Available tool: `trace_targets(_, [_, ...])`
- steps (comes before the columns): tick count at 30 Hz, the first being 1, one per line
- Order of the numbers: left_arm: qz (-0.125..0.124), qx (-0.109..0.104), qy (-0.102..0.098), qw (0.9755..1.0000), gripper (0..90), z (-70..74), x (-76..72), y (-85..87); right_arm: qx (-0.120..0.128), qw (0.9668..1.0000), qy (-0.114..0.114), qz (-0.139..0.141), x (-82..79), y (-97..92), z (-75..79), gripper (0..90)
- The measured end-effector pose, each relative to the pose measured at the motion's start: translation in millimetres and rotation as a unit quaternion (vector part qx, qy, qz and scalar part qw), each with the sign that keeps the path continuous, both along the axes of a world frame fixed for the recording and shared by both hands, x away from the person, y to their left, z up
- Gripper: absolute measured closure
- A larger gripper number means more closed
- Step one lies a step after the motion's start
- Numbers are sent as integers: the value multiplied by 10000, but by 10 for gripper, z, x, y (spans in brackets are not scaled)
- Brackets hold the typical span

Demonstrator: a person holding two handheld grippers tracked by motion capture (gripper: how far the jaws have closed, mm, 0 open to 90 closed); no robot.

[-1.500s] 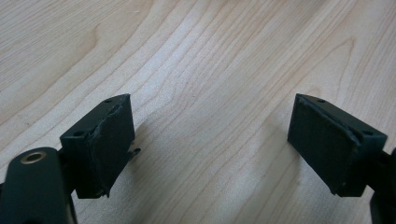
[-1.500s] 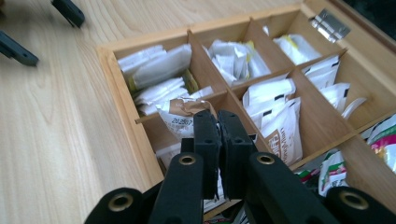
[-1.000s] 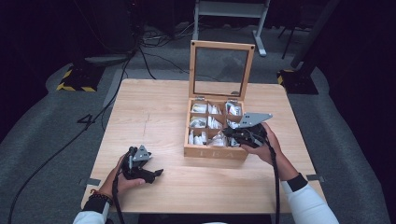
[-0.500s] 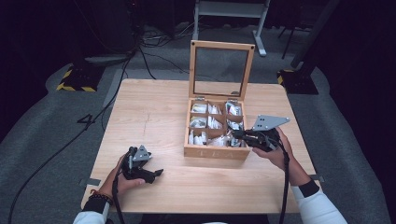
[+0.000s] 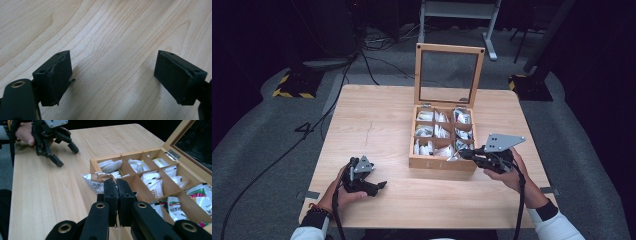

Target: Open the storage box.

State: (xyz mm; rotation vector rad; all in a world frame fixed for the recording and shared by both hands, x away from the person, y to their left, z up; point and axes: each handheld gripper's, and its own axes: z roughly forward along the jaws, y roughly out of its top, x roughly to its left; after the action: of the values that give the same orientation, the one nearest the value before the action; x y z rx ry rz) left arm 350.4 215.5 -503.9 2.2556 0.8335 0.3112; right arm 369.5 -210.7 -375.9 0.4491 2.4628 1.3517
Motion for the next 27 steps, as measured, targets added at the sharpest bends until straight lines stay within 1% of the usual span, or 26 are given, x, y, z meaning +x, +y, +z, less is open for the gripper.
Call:
trace_targets(4, [3,-2,2,10000,153,0,0,0,-48,9999,57,133,-60,59,-64,876])
trace_targets(5, [-1,1,-1,10000,153,0,0,0,-93,9998,72,167,-75,78,-87,876])
trace_targets(10, [0,1,0,10000,153,0,0,0,-273,9989,155,356,-152,174,-240,876])
trace_targets(13, [3,-2,1,10000,153,0,0,0,-319,9984,178,442,-176,204,-310,876])
trace_targets(14, [0,0,0,10000,153,0,0,0,-358,9980,205,478,-188,219,-355,876])
trace_targets(15, [0,0,0,10000,153,0,0,0,-358,9980,205,478,-188,219,-355,876])
trace_targets(16, [0,0,1,10000,152,0,0,0,-354,9978,211,522,-201,230,-396,875])
trace_targets(17, [0,0,0,10000,152,0,0,0,-354,9978,211,522,-201,230,-396,875])
trace_targets(18, [2,0,0,10000,152,0,0,0,-395,9975,232,543,-208,244,-436,875])
trace_targets(19, [1,-1,1,10000,152,0,0,0,-395,9975,232,543,-208,244,-436,875])
trace_targets(20, [0,-1,-1,10000,153,0,0,0,-389,9971,263,597,-211,254,-477,875])
trace_targets(21, [0,-1,-1,10000,153,0,0,0,-389,9971,263,597,-211,254,-477,875])
trace_targets(22, [2,-2,2,10000,153,0,0,0,-470,9964,279,652,-213,272,-529,874])
trace_targets(24, [3,-2,2,10000,153,0,0,0,-476,9963,285,663,-215,276,-547,874])
trace_targets(27, [1,-1,1,10000,152,0,0,0,-555,9953,356,704,-211,307,-645,873])
